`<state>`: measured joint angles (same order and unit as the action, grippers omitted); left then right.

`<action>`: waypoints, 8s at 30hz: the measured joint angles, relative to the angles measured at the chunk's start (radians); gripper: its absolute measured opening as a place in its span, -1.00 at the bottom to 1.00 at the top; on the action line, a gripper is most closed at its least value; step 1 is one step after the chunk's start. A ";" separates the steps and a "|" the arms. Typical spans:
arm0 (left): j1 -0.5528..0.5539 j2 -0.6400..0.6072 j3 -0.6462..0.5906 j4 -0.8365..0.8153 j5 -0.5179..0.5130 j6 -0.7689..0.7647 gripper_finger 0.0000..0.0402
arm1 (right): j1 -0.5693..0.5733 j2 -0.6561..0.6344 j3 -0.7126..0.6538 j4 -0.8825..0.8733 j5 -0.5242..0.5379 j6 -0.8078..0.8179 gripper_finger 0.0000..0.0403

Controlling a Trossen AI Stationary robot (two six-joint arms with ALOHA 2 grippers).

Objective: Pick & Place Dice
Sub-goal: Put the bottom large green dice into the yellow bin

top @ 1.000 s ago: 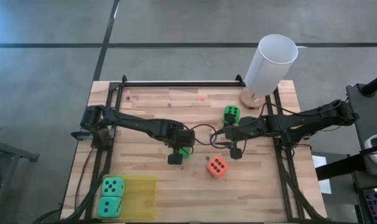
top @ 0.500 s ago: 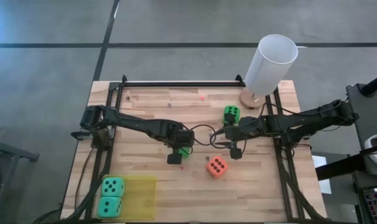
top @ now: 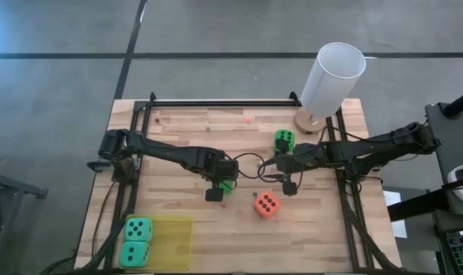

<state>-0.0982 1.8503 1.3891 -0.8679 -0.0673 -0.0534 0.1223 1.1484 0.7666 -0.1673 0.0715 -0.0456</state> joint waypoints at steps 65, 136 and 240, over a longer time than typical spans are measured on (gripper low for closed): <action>-0.058 -0.003 -0.001 0.036 0.035 -0.154 0.91 | 0.000 0.000 0.000 -0.001 0.000 0.002 -0.11; -0.067 0.001 0.011 0.041 -0.010 -0.357 0.99 | 0.000 0.000 0.000 0.000 0.000 0.001 -0.11; -0.113 -0.180 -0.071 -0.035 -0.072 -0.290 0.87 | 0.000 0.000 0.000 0.000 0.000 0.001 -0.11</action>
<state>-0.2108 1.6706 1.3182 -0.9028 -0.1390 -0.3432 0.1219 1.1481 0.7666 -0.1669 0.0715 -0.0448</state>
